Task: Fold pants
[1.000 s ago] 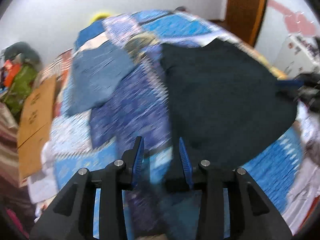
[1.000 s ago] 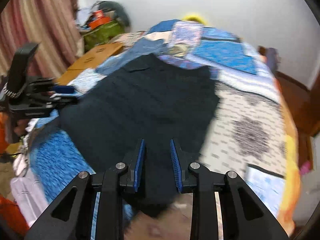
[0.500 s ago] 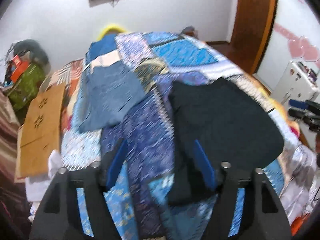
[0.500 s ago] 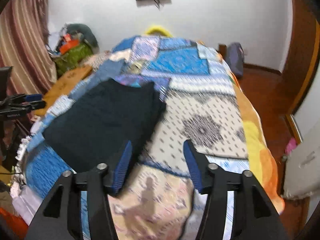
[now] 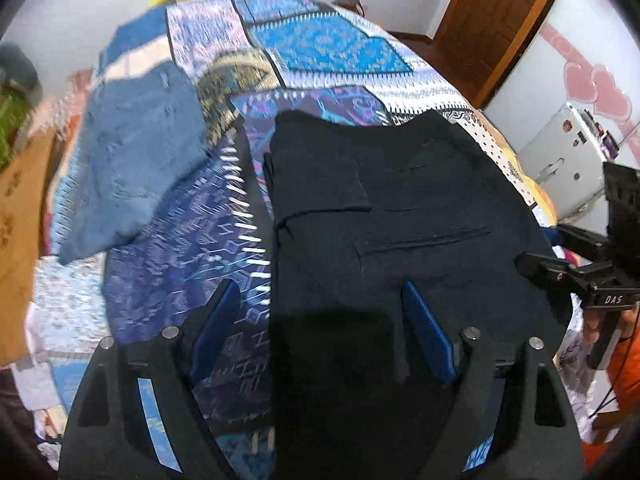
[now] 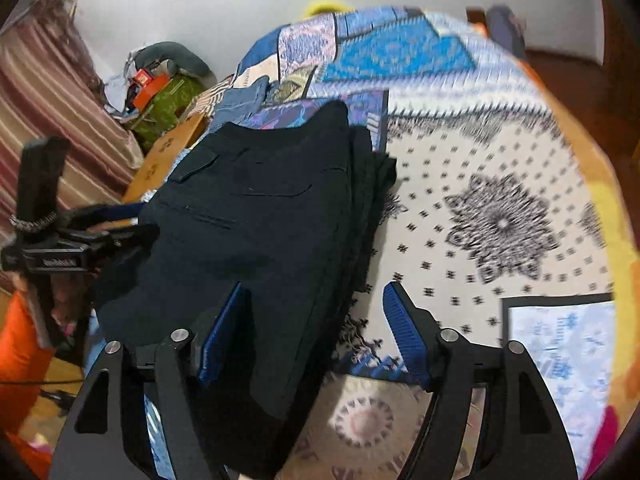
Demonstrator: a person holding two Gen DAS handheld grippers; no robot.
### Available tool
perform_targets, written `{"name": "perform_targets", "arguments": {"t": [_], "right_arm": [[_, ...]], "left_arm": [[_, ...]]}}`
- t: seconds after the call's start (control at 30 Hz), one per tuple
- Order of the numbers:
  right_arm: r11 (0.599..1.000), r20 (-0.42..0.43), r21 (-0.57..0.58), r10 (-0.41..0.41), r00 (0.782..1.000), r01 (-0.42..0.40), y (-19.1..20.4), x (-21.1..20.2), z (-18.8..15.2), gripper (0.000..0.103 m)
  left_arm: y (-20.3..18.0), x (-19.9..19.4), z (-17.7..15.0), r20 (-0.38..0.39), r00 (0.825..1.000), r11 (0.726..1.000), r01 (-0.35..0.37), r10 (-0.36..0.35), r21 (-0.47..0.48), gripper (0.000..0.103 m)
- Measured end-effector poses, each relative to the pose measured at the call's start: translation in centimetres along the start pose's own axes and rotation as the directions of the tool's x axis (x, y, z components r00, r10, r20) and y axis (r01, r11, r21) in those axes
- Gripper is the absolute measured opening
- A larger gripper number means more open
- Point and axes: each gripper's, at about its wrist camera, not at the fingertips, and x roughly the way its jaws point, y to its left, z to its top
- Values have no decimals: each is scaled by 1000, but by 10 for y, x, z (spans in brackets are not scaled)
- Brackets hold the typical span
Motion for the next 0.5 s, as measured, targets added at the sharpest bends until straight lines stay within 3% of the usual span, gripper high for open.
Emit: {"name": "perform_targets", "arguments": {"t": [0.27,0.33,0.5], "right_arm": [[995,-60,28,99,993,-98,-7,24,12,80],[994,-60,26,111,992,-110,-7,27,14,84],[991,-64,-25,128,990,-130,-1,32,18,82]], "left_arm": [[2,32,16,-87,989,992,119,-122,-42,95],[1,34,20,-89,987,991,127,-131,-44,95],[-5,42,27,-91,982,986,159,-163,-48,91]]}}
